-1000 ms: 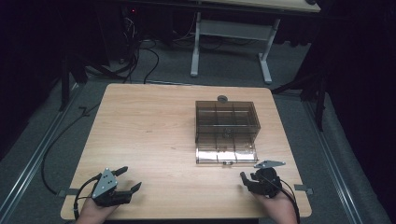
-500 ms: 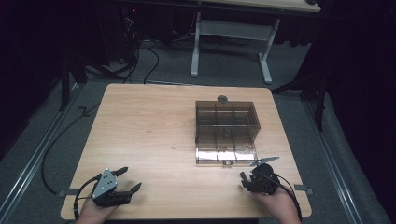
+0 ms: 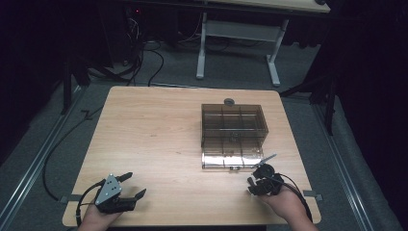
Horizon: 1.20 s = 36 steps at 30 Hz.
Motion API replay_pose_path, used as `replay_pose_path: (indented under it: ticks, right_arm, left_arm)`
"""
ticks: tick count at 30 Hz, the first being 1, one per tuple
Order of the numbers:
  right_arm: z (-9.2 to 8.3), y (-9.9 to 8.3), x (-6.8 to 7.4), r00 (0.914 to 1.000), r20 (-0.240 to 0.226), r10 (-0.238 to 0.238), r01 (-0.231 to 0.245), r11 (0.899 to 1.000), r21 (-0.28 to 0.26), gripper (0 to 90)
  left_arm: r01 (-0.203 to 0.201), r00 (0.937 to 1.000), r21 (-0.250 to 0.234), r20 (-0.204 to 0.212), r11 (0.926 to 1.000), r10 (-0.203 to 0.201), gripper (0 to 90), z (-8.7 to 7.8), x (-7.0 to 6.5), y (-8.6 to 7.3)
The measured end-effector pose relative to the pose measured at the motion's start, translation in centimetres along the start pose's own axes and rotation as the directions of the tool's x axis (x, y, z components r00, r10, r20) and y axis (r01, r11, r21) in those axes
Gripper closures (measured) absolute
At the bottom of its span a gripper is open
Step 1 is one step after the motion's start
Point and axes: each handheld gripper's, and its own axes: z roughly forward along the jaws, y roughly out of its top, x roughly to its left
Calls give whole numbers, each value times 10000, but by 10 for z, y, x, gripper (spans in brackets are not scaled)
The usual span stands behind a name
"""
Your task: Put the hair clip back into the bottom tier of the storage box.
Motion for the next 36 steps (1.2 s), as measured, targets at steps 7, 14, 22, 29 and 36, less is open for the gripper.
replay_pose_path:
  ticks: [7, 14, 22, 29, 36]
  right_arm:
    - [-2, 10, -5, 9997, -237, 11, 2, 9985, 540, 616]
    - [0, 20, -9, 9995, -305, 11, 26, 9927, 1202, 655]
    - [0, 25, -10, 9997, -237, -116, 151, 9880, 1539, 693]
    - [-1, 31, -10, 9996, -130, -241, 260, 9837, 1779, 721]
    - [3, 34, -7, 9994, -236, -253, 293, 9812, 1909, 744]
  left_arm:
    - [37, 10000, -37, 46, 10000, -36, 229, 0, 0, 0]
    - [9, 10000, -63, -7, 10000, -9, 229, -1, 0, 0]
    - [-63, 10000, 59, 42, 10000, 63, 231, 2, 0, 1]
    - [-115, 9999, 78, 55, 9999, 114, 232, 2, 0, 1]
    - [-100, 9999, 42, 87, 9999, 100, 232, 2, 0, 1]
